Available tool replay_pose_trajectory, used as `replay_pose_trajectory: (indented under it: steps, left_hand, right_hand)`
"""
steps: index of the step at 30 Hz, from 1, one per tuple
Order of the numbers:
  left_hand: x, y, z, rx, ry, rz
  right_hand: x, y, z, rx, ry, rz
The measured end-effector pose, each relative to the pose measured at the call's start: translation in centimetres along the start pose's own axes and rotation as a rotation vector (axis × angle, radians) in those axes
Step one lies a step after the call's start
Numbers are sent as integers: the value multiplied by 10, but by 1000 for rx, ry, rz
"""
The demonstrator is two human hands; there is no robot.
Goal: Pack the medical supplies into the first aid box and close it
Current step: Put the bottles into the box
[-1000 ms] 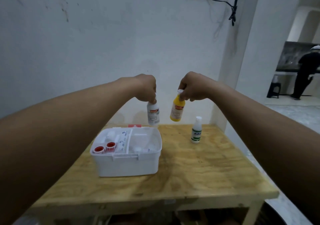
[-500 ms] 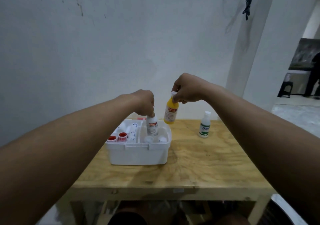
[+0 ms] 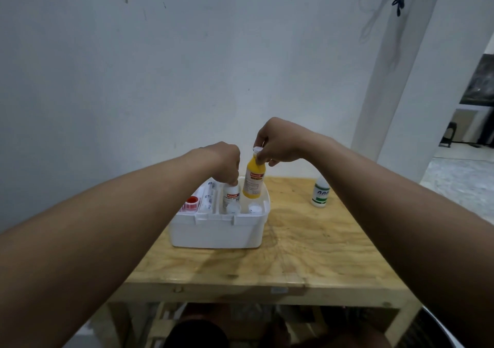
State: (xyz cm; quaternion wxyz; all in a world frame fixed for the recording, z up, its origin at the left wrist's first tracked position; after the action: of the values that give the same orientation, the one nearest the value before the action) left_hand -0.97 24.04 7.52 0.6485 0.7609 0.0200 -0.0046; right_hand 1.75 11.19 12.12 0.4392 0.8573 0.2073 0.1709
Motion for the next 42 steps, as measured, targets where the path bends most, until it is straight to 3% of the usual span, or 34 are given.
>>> replay_pose_trajectory:
  steps: [21,42]
  left_hand:
    - [11,-14,1,37,13,-19]
    - [-4,-1,0,2,15,25]
  right_hand:
    - [6,-59,24,-250,-2,-79]
    - [-8,-35,30,-143,6,16]
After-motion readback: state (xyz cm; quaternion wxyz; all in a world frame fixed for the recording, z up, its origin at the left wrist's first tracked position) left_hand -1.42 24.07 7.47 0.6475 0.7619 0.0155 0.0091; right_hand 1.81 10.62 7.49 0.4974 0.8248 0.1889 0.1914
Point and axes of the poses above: each hand's wrist, its own x-axis towards the middle knuckle, its own y-axis out of the back of the hand, z = x × y, the point moved 4 cm from there along x, towards the middle knuckle, and after that the axes turned 14 degrees about x, right-handed, at the moved point
